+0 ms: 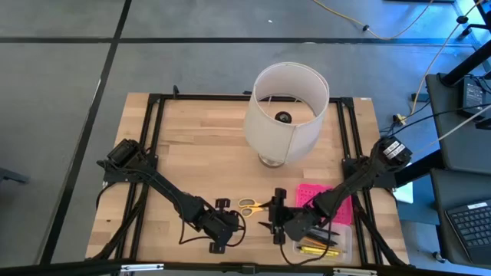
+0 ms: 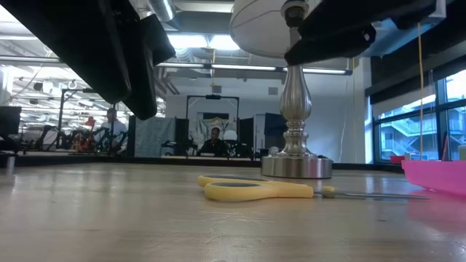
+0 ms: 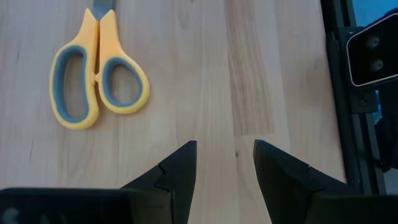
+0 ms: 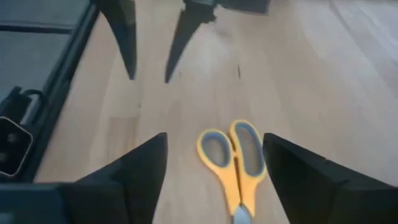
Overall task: Pick & place school supplies into a supply box
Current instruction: Put the yellow scissors into the supply box
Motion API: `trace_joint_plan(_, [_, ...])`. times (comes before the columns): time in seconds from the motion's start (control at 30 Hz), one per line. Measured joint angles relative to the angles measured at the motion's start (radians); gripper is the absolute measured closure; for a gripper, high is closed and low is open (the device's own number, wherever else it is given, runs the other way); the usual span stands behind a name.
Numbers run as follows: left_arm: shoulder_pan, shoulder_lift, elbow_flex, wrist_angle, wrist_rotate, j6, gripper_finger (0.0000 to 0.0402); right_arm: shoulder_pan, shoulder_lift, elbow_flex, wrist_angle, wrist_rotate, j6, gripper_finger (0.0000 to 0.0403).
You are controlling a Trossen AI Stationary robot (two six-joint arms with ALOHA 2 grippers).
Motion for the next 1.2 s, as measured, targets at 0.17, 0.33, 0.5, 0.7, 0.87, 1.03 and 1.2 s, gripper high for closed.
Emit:
trace_joint_plan(0.17, [0.0,0.0,0.0,-0.003,-0.008,0.0,0.0249,0.0,0.059,-0.013,0.07,0.03,-0.014,0.012])
trace_joint_plan(0.33, [0.0,0.0,0.0,-0.011,-0.011,0.0,0.0249,-0.026,0.122,-0.013,0.161,0.033,-0.051,0.0119])
trace_joint_plan(0.5, [0.0,0.0,0.0,-0.014,-0.028,0.0,0.0249,-0.071,0.162,-0.011,0.191,0.0,-0.063,0.0119])
trace_joint_plan(0.7, [0.0,0.0,0.0,-0.019,-0.034,0.0,0.0249,-0.114,0.208,-0.012,0.212,-0.021,-0.067,0.0134])
trace_joint_plan(0.87, [0.0,0.0,0.0,-0.022,-0.035,0.0,0.0249,-0.145,0.236,-0.012,0.231,-0.061,-0.111,0.0158])
trace_joint_plan(1.03, [0.0,0.0,0.0,-0.022,-0.035,0.0,0.0249,-0.165,0.249,-0.011,0.234,-0.103,-0.119,0.0176])
trace_joint_plan(1.2, [0.0,0.0,0.0,-0.022,-0.035,0.0,0.0249,-0.182,0.254,-0.011,0.235,-0.125,-0.119,0.0188])
